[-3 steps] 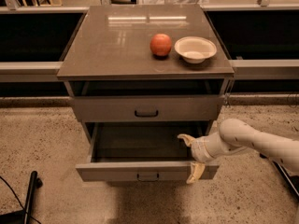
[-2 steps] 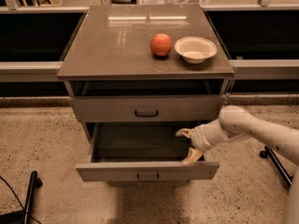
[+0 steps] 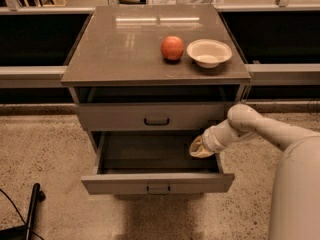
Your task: Open middle drawer
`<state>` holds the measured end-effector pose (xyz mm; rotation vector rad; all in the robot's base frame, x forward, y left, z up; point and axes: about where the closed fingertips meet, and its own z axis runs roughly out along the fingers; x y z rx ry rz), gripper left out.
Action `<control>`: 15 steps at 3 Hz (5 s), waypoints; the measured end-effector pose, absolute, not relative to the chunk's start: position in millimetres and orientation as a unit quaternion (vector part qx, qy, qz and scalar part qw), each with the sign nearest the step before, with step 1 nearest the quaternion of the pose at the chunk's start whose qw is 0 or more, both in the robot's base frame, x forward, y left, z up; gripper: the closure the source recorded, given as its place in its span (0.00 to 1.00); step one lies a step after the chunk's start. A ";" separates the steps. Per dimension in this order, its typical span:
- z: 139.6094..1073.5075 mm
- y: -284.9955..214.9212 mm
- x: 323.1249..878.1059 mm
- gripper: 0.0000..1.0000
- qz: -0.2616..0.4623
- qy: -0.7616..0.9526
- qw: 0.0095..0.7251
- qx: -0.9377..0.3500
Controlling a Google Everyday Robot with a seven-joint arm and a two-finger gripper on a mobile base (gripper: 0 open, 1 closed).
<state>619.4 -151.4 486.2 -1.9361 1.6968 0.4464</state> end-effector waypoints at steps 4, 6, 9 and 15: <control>419.1 -121.4 575.5 1.00 0.154 0.663 0.244 -0.691; 408.2 -117.4 559.9 1.00 0.172 0.649 0.217 -0.708; 417.8 -96.9 510.7 1.00 0.277 0.627 0.216 -0.696; 599.8 -113.5 481.2 0.82 0.257 0.546 0.539 -0.588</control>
Offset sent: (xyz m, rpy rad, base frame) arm -0.0586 0.0400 -0.0542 -0.0490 -0.0008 -0.0890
